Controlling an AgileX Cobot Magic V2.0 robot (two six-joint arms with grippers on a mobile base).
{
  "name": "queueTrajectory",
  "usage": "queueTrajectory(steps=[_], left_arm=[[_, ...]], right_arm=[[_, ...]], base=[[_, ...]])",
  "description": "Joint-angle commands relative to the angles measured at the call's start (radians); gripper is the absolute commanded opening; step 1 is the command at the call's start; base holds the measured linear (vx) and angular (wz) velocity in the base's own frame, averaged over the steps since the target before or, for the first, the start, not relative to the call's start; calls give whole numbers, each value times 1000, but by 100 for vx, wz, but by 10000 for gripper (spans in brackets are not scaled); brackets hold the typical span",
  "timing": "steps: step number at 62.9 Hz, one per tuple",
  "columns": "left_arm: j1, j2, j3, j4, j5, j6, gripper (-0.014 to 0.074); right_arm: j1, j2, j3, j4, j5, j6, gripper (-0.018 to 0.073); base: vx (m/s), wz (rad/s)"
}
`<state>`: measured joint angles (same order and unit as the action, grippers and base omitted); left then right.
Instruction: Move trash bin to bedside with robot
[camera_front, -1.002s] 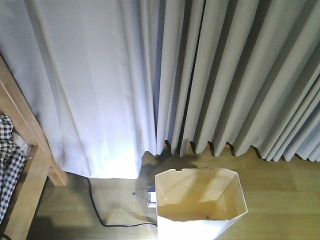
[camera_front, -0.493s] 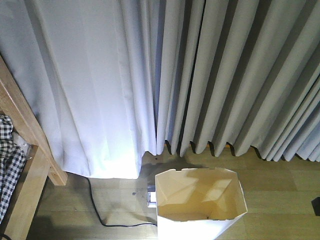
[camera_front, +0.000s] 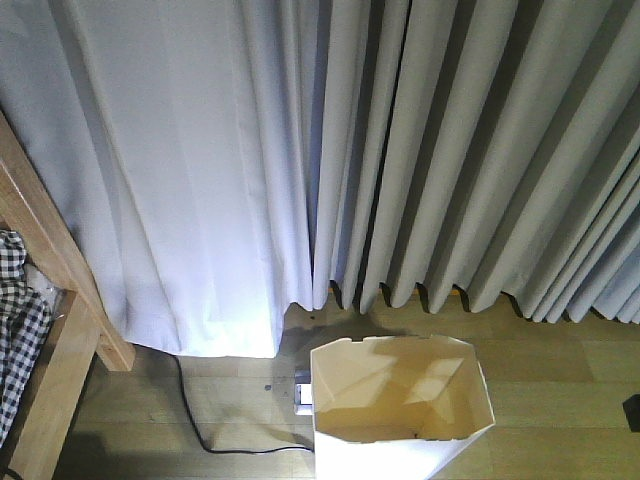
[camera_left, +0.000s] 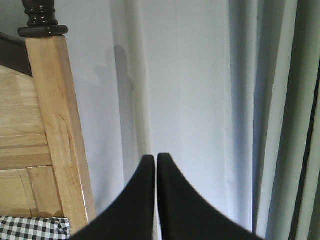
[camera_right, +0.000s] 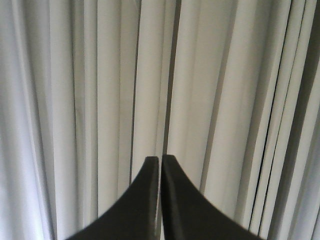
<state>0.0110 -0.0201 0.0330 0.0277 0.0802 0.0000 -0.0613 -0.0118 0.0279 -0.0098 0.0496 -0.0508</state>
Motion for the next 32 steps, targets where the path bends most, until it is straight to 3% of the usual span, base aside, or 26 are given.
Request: queueTrajectory(steps=[1, 32], left_arm=[[-6, -8, 12, -9, -74, -14, -6], [-6, -8, 12, -9, -74, -14, -6]], right_arm=[[1, -10, 1, -15, -74, 3, -8], [1, -10, 1, -15, -74, 3, -8]], base=[[0, 0], [0, 0]])
